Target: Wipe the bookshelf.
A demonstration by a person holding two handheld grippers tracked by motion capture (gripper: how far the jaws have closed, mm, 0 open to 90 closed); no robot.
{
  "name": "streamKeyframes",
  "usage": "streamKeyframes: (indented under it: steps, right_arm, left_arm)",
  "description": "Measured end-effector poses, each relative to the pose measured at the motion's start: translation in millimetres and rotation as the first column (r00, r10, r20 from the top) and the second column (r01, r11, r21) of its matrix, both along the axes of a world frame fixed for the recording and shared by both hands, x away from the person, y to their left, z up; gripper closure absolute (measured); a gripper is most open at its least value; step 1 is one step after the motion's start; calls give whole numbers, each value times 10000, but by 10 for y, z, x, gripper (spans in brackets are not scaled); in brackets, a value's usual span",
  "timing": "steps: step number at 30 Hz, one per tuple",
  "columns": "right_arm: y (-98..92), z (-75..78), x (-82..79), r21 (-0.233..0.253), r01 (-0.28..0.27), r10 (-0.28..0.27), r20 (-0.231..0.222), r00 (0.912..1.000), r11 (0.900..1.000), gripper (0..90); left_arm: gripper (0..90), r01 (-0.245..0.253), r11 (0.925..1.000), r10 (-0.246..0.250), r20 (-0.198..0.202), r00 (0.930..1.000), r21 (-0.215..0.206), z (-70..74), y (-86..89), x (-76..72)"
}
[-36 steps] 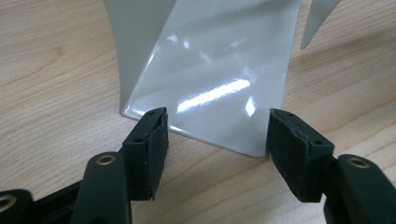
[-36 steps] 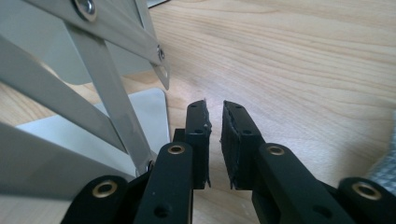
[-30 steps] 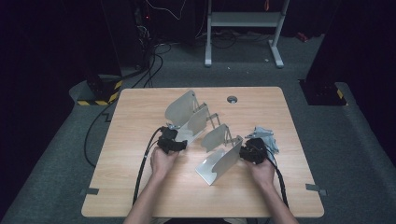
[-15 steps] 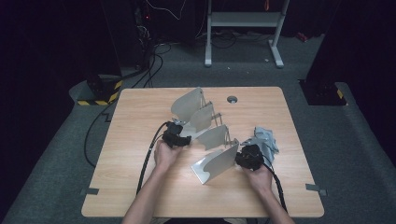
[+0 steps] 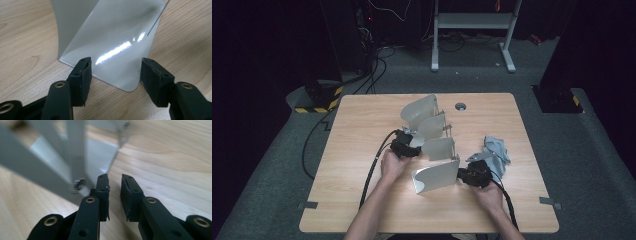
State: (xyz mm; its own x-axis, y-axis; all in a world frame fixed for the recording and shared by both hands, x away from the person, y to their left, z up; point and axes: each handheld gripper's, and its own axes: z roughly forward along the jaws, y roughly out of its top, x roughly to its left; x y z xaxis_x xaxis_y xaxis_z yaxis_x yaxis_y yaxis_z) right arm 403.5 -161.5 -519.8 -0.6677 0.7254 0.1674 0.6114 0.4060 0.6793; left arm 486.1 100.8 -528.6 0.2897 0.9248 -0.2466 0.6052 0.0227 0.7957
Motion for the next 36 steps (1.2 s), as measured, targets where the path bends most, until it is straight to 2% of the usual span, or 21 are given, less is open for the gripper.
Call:
streamKeyframes:
  steps: [4, 6, 10, 14, 16, 18, 21, 25, 27, 36]
  right_arm:
    - [-162, 57, 139, 477, 928, -922, -142, 9956, 9945, 811]
    - [-172, 113, 217, 619, 1107, -1105, -63, 9939, 9919, 819]
    - [-46, 222, 353, 730, 1019, -1038, 228, 9943, 9921, 817]
    - [108, 272, 413, 875, 655, -681, 265, 9973, 9940, 812]
    - [164, 284, 397, 709, 591, -621, 414, 9972, 9957, 817]
    - [186, 280, 375, 823, 510, -539, 329, 9980, 9953, 823]
    - [189, 275, 314, 733, 399, -425, 345, 9985, 9965, 827]
    - [220, 259, 221, 669, 191, -217, 383, 9990, 9976, 827]
    - [248, 257, 183, 685, 11, -36, 368, 9993, 9976, 826]
    - [417, 245, 41, 737, -606, 576, 422, 9974, 9954, 807]
  left_arm:
    - [444, 25, 10000, -25, -9, 10000, 76, 2, -4, -8]
    - [444, 70, 9999, -70, -30, 10000, 90, 4, -1, -4]
    - [444, 40, 10000, -39, -77, 10000, 71, 9, -11, 29]
    - [449, 126, 9999, -126, 3, 9999, 73, 3, -17, 51]
    - [454, 153, 9998, -153, 0, 9999, 99, 2, -20, 48]
    - [454, 213, 9997, -213, -9, 9998, 135, 3, -20, 39]
    - [454, 251, 9997, -251, 60, 9997, 32, -2, -44, -7]
    - [474, 323, 9990, -309, 448, 9985, -295, -34, -44, -146]
    - [482, 443, 9987, -432, 450, 9981, -235, -35, -16, -228]
    - [489, 559, 9983, -553, 371, 9978, -169, -29, 39, -414]
